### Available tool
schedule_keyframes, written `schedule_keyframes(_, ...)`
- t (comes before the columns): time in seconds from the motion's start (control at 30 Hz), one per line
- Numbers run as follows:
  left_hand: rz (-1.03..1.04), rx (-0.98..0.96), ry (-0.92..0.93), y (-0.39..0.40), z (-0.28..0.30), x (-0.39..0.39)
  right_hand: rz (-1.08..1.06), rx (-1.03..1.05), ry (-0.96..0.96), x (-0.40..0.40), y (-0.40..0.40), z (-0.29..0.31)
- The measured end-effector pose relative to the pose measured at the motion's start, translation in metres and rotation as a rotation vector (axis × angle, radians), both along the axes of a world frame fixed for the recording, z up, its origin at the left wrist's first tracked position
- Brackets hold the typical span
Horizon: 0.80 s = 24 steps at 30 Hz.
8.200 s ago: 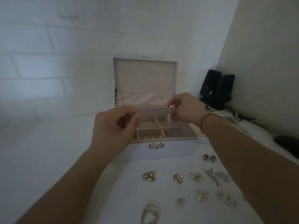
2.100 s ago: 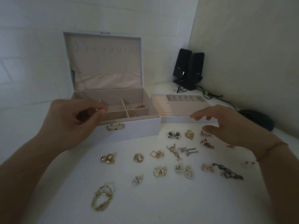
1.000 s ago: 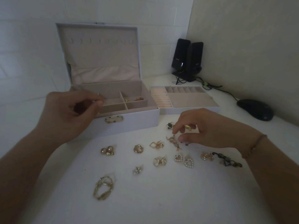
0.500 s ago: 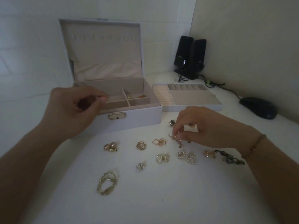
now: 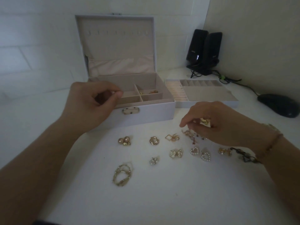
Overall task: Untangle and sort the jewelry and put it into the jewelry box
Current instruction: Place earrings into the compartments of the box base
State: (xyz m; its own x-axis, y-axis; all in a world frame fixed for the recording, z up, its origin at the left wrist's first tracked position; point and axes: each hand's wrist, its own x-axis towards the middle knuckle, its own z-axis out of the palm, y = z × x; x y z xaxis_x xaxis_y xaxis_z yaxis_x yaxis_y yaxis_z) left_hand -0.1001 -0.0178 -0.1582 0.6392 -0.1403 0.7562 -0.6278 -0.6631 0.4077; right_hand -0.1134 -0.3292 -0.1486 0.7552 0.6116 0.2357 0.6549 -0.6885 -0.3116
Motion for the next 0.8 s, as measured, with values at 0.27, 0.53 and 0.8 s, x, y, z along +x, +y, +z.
schedule_keyframes(0.27,-0.443,0.385,0.364,-0.006,0.026,-0.025,0.005,0.018,0.010,-0.001,0.001,0.000)
schedule_keyframes(0.53,-0.541,0.826,0.818,-0.015,0.024,-0.038,-0.023,0.031,-0.024,0.002,-0.004,0.004)
schedule_keyframes(0.8,-0.330,1.023,1.045,-0.035,0.023,-0.038,-0.015,0.018,-0.073,0.007,-0.008,0.002)
